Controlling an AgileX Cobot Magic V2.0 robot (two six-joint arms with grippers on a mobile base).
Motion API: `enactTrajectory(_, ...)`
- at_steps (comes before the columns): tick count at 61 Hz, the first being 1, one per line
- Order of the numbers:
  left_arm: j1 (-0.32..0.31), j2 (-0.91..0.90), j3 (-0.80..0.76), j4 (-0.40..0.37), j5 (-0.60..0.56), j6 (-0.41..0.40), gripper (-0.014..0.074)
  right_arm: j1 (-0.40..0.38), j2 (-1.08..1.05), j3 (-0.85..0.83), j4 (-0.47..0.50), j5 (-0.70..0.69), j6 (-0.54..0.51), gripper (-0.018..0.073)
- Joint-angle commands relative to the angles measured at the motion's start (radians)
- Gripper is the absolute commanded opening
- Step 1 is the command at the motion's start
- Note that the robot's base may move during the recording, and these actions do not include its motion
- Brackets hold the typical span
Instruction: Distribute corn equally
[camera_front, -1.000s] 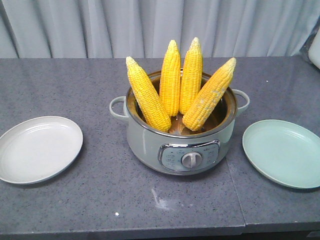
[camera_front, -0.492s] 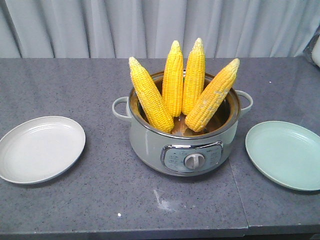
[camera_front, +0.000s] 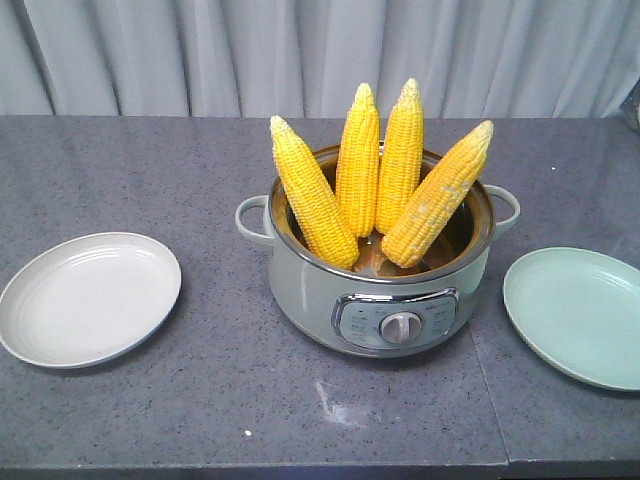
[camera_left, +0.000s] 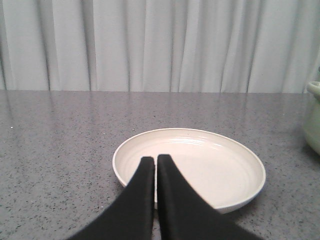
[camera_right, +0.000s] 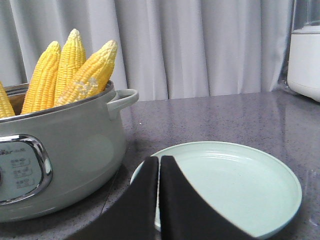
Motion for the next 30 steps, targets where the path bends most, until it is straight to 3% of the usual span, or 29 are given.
enactTrajectory(1, -0.008, -0.014, -0.023, -0.009, -0.077, 0.0, -0.0006, -0.006, -0.007, 0.018, -0.012, -0.076, -0.009, -0.0002)
enactTrajectory(30, -0.008, -0.014, -0.023, -0.009, -0.077, 0.0, -0.0006, -0.006, -0.007, 0.018, -0.012, -0.076, -0.009, -0.0002)
